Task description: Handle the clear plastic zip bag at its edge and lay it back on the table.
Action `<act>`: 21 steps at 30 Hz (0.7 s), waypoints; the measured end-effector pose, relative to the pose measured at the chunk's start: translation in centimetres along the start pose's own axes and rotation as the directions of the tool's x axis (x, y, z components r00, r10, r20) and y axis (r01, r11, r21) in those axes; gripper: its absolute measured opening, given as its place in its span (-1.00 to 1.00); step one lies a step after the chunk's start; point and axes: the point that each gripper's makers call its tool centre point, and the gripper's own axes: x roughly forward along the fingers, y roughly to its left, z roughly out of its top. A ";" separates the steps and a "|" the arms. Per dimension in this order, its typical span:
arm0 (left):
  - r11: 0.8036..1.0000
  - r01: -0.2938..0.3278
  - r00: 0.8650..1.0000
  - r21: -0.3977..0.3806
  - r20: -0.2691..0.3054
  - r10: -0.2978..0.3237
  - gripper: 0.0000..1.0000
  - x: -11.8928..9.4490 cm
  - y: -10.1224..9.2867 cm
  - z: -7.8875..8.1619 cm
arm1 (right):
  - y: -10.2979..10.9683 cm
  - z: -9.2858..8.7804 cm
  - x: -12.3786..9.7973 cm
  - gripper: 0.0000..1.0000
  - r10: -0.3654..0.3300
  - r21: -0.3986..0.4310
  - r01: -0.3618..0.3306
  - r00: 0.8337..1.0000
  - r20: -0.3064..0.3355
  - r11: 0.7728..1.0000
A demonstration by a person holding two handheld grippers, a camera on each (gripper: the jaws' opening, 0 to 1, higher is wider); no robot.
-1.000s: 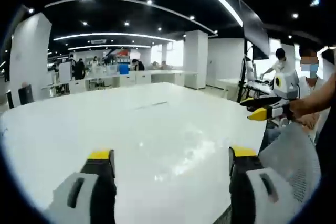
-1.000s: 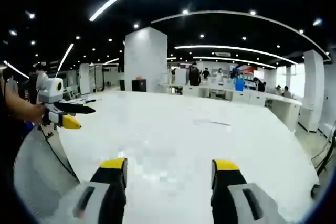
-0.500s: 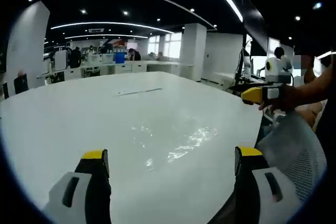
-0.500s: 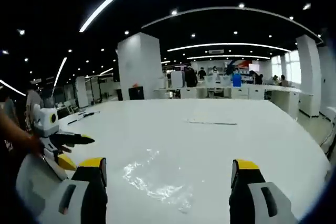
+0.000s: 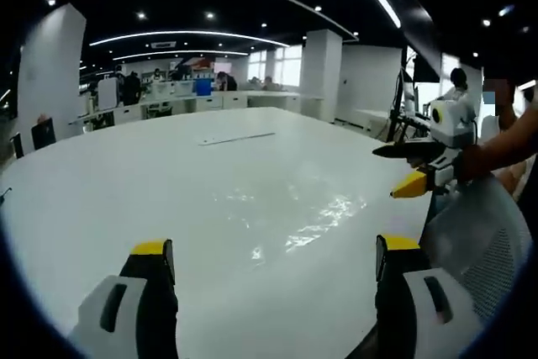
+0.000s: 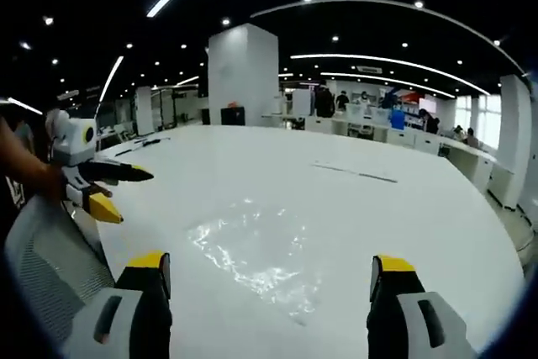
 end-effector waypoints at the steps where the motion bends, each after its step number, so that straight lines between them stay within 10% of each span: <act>1: 1.000 -0.004 1.000 0.004 0.006 0.004 0.98 0.1 0.2 0.1 | 0.1 0.2 -0.1 1.00 -0.001 -0.008 0.001 1.000 0.000 1.000; 21: 0.999 0.047 0.999 -0.004 0.028 -0.047 0.98 1.4 -1.4 -0.1 | -1.2 0.0 -0.4 1.00 -0.054 -0.052 0.053 0.999 -0.009 0.997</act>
